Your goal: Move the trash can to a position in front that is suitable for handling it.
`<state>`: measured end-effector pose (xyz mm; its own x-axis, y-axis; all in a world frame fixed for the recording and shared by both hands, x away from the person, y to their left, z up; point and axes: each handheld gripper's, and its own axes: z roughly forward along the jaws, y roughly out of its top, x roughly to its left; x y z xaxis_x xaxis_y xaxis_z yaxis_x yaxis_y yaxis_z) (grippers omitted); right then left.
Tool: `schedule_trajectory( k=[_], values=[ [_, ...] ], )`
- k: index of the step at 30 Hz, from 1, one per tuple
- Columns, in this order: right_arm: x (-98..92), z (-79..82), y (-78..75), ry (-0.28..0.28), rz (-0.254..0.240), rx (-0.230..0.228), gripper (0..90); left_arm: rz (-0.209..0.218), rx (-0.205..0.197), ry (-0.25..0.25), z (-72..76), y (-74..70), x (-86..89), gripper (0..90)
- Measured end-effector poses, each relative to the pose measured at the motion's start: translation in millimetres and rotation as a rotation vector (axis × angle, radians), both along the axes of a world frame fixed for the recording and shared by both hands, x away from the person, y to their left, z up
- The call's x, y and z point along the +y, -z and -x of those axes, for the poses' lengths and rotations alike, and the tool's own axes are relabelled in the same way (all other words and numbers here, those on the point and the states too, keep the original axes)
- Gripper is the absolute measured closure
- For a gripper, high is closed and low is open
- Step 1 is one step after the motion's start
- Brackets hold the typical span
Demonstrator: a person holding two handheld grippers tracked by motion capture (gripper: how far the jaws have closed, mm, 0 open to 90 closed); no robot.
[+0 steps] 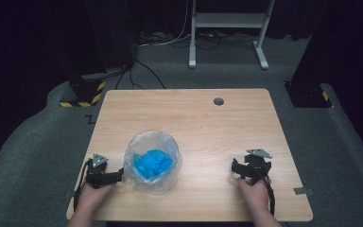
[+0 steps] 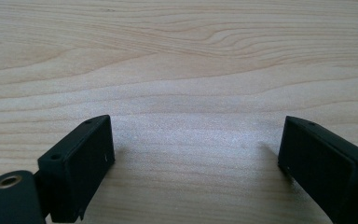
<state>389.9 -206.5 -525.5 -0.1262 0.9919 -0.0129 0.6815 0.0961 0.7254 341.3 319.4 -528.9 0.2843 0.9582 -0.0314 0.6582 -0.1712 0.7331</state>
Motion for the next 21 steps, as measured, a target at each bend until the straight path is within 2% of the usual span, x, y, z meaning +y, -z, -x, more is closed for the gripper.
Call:
schedule_trajectory(
  k=[3, 8, 15, 17, 18, 20, 21],
  values=[
    [0.0, 0.0, 0.0, 0.0, -0.001, 0.0, 10.0, -0.021, -0.001, -0.003, 0.1, 0.0, -1.6, 13.4],
    [-0.4, 0.0, 0.0, -0.002, 0.0, -0.001, 10.1, -0.026, 0.001, -0.006, -0.2, 0.0, -2.5, 12.9],
    [-1.8, 1.9, -0.4, -0.037, 0.004, -0.007, 12.5, -0.026, 0.001, -0.002, -0.6, -0.2, -2.5, 12.7],
    [-0.6, 3.6, -2.4, -0.049, 0.02, -0.015, 12.6, -0.028, 0.005, 0.0, -1.3, -0.7, -2.9, 13.0],
    [2.0, 4.3, -7.3, -0.075, 0.013, -0.042, 12.6, -0.031, 0.008, 0.01, -1.9, -1.5, -3.4, 13.6],
    [3.3, 4.7, -10.0, -0.08, 0.002, -0.05, 12.6, -0.036, 0.004, 0.01, -1.1, -2.3, -4.3, 13.7],
    [6.0, 5.6, -15.3, -0.094, -0.008, -0.082, 12.6, -0.04, 0.004, 0.009, -0.6, -2.8, -5.0, 13.7]
  ],
)
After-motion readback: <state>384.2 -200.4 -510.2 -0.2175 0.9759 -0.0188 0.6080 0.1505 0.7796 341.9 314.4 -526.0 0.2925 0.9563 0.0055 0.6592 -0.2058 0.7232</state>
